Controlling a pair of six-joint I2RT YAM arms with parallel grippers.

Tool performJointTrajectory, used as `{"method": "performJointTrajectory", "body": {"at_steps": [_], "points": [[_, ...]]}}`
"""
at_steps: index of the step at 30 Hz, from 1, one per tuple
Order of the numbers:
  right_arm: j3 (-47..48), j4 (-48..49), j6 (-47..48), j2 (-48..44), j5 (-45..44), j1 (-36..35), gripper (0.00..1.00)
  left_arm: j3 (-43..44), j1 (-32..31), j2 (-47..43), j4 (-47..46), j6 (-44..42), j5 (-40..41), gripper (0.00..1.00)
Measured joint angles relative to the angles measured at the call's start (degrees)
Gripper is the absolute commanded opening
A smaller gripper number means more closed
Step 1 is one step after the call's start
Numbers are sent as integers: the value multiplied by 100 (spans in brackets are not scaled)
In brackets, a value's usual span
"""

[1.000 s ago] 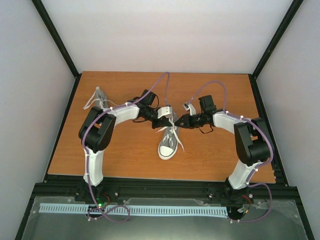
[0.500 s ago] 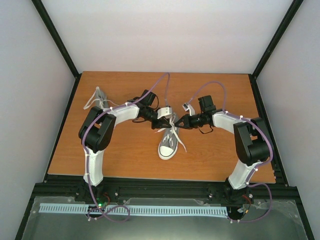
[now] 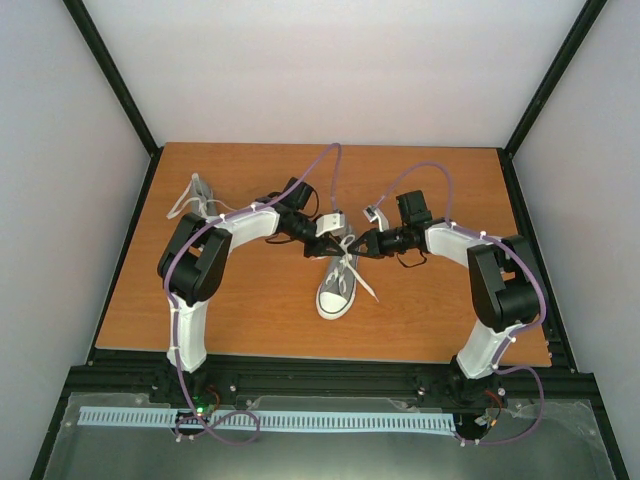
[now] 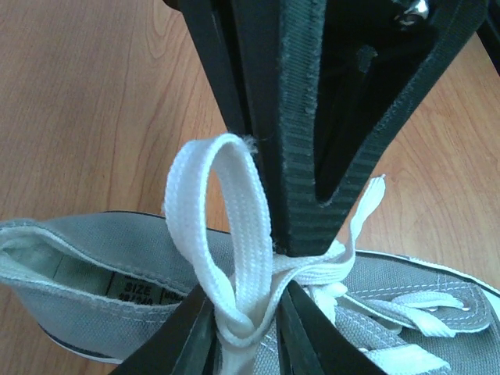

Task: Tie the shoes
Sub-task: Cross the shoelace with the shoelace.

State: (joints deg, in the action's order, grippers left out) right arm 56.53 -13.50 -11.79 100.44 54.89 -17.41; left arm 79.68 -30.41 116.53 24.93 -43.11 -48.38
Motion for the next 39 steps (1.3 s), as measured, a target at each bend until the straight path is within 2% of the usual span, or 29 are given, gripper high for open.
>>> {"method": "performJointTrajectory", "body": {"at_steps": [3,11,15,17,25,28,29,33,39], "points": [[0,-15,39,-22,48,0,3,4,0,0,7,-2,-9,16],[0,-17,85,-107,133,0,3,11,-4,26,46,-11,-9,18],[11,-17,85,-107,151,0,3,11,-13,48,52,-28,-9,3],[31,-22,87,-107,155,0,4,20,-15,52,57,-28,-4,1],[157,-243,350,-122,133,48,32,33,-24,57,42,2,59,1],[160,-304,409,-208,133,249,37,33,-24,57,28,4,125,1],[160,-308,422,-238,131,354,36,33,-24,57,13,4,151,1],[160,-229,435,-273,85,662,18,33,-24,57,-28,37,186,1],[192,-87,411,291,-9,507,17,33,-24,57,-90,111,195,1]]}}
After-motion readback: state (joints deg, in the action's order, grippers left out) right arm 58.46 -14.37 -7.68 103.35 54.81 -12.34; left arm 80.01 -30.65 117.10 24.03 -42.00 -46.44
